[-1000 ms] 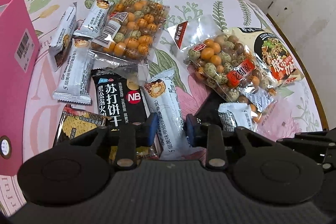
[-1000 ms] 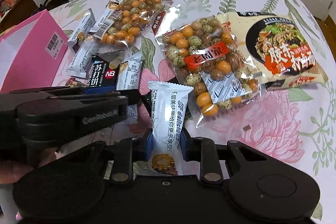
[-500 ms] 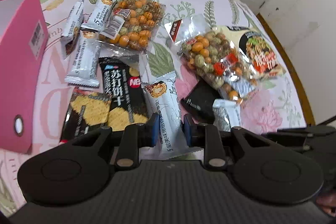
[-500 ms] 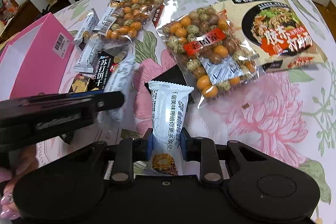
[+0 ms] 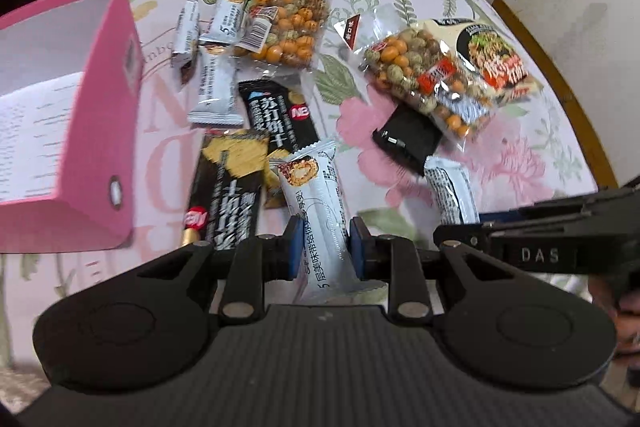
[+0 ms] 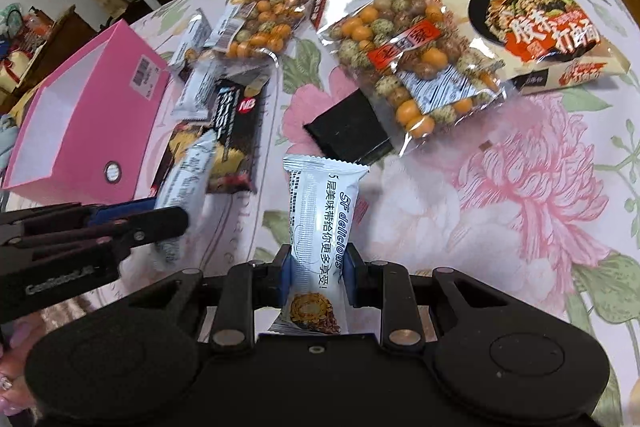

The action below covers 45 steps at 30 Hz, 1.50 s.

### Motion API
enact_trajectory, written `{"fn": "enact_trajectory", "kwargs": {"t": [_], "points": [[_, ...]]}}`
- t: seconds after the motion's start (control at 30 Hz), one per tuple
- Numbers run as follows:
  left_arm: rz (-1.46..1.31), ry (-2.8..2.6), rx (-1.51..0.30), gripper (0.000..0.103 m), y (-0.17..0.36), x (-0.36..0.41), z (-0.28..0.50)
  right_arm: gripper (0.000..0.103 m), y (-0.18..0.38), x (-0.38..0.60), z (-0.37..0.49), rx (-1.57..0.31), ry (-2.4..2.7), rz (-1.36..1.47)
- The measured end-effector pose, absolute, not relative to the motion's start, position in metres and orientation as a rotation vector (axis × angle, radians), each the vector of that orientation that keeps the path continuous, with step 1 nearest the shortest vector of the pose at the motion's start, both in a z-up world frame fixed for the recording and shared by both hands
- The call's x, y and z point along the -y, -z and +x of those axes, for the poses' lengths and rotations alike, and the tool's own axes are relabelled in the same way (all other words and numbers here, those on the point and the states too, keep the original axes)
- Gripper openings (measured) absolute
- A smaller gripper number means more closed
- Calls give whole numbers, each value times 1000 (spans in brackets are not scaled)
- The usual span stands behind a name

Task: Organize snacks
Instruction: 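Lift the white packet with the right gripper and carry it over the pink box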

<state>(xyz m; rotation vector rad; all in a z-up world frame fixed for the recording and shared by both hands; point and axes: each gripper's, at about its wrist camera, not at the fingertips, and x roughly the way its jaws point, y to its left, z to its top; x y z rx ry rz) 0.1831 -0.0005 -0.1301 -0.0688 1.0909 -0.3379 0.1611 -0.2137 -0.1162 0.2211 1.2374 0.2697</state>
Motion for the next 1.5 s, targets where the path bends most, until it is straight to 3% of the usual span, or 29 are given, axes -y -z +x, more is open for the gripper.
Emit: {"fn": "enact_trajectory", "kwargs": {"t": [0.57,1.0,1.37,1.5], "points": [[-36,337,-1110,24,63,-72,122,30,40,146,119,-1234,-551,134],[-93,311,-1002,24,12,-128,121,30,-20,56,114,-1049,-725,-65],[-205,92,-920,22,36,-189,204,29,-3,-6,201,-964,-756,-84],[-343,71,-935,12,68,-214,239,29,21,-23,235,-897,-765,-115]]}}
